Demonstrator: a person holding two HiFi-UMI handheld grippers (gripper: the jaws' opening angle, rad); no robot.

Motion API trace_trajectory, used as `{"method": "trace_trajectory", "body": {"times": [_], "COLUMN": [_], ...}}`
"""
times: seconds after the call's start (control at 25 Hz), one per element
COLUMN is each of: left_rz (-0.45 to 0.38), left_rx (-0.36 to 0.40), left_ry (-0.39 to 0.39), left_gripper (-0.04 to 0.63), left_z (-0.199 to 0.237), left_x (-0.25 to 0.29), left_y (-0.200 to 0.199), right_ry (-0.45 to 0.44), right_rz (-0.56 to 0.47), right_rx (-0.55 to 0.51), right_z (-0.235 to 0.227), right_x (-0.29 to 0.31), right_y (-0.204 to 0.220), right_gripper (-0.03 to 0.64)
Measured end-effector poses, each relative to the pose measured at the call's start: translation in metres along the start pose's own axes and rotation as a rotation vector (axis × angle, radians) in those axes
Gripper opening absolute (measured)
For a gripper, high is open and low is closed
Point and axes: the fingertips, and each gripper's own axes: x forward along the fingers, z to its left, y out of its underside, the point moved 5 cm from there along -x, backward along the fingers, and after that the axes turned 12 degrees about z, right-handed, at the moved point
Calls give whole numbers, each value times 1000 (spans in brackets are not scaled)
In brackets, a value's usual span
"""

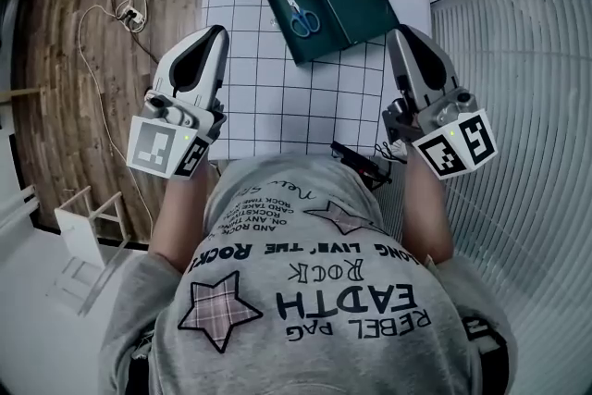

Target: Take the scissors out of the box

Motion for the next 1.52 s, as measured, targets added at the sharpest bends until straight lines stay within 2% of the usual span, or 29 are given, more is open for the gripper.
{"method": "trace_trajectory", "body": {"times": [0.48,0.84,1.0,1.24,1.52], "left_rz": [15,28,30,20,26], "left_rx": [-23,-48,-49,-61,-69], "left_ry": [48,39,4,14,28], "left_gripper": [3,3,3,3,3], "left_z": [26,40,45,45,47], "left_x": [16,22,22,22,26], "left_y": [8,19,22,28,33], "right_ry": [5,-25,-31,12,62], "right_rz": [98,206,270,389,655], "right_rx": [26,17,10,6,-36], "right_z": [-4,-3,-2,-13,-24], "right_x": [46,89,109,133,164], "right_y": [21,44,60,96,159], "right_gripper": [17,17,17,17,17]}}
